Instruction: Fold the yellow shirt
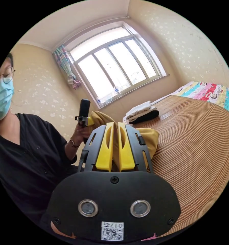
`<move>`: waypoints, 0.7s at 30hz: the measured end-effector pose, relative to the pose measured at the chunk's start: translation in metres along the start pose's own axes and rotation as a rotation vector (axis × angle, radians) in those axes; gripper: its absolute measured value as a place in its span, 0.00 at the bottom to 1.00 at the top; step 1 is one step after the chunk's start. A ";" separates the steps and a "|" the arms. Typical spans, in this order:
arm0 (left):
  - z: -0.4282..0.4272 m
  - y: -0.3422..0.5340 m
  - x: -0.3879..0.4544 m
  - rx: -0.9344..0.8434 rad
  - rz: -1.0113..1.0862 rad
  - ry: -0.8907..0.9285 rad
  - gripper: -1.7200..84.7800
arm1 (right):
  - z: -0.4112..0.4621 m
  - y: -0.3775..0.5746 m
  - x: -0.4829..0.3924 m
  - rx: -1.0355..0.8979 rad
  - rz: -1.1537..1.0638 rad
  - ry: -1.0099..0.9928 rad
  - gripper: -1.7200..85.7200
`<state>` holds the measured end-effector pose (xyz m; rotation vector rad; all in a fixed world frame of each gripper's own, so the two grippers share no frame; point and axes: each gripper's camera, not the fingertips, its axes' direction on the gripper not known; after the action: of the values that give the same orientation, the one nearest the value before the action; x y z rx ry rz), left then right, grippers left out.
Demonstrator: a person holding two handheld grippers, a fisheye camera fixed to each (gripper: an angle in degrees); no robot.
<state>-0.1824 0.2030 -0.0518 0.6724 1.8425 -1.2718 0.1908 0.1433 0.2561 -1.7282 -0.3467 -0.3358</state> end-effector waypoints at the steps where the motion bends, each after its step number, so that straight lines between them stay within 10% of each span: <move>1: -0.004 -0.005 0.001 0.031 0.026 0.051 0.06 | -0.014 0.012 0.001 0.049 0.012 -0.009 0.04; 21: -0.053 -0.071 0.090 0.317 0.438 0.541 0.05 | -0.061 0.142 -0.039 -0.040 -0.009 -0.153 0.19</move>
<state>-0.3030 0.2264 -0.0795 1.6257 1.7596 -1.1593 0.2110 0.0567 0.1242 -1.7971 -0.4618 -0.2191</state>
